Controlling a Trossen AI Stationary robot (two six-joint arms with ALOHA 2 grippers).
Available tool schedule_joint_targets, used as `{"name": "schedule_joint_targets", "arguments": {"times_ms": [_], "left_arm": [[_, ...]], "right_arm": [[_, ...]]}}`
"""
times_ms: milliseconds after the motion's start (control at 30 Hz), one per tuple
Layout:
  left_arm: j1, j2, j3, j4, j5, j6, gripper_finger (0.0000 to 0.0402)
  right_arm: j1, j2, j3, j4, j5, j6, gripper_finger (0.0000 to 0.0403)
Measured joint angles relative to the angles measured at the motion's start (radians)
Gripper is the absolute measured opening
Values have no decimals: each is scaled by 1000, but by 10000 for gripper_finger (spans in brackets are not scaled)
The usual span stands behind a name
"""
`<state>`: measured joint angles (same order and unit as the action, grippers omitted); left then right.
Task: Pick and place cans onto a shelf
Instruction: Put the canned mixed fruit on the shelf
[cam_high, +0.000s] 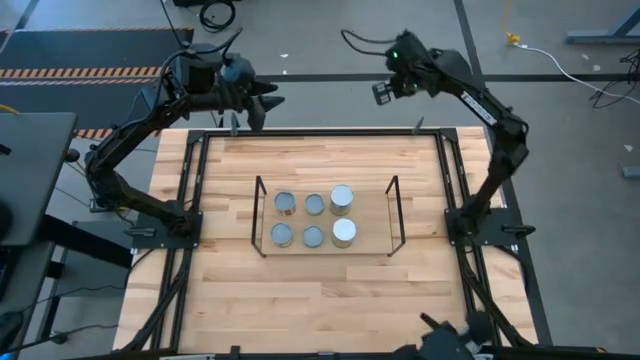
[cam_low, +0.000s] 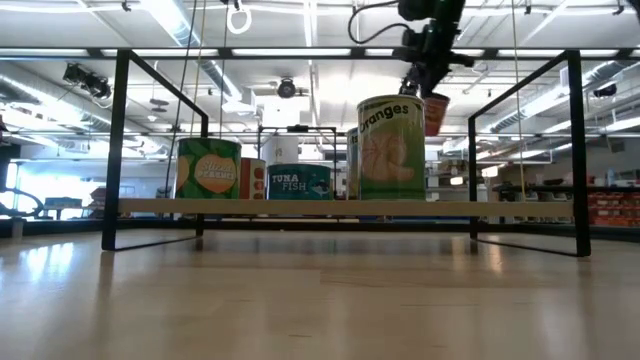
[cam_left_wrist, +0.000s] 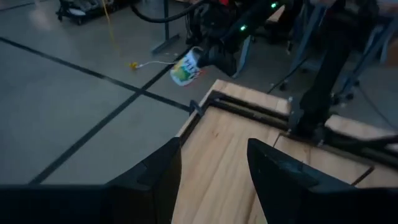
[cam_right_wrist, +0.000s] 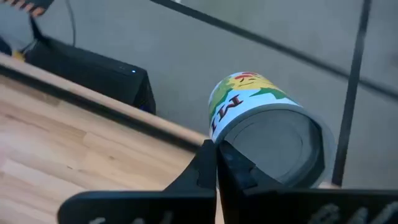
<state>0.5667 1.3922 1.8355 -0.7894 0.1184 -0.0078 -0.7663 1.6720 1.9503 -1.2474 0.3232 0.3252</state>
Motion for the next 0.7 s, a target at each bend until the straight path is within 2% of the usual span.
{"name": "schedule_joint_targets", "arguments": {"times_ms": [167,267,367,533,700], "left_arm": [[0,0,0,8,0,-110,188],[-4,0,0,12,2,-167,188],[-1,-6,0,12,-7,-159,188],[63,-51,0,-10,-112,-112,188],[151,-115,0,-5,-57,-107,188]], "right_arm": [[-4,101,130,-10,-62,-223,0],[25,133,144,-4,-149,-327,0],[69,159,144,-19,-209,-416,0],[134,156,145,-57,-230,-482,0],[186,148,145,-144,-277,-534,0]]}}
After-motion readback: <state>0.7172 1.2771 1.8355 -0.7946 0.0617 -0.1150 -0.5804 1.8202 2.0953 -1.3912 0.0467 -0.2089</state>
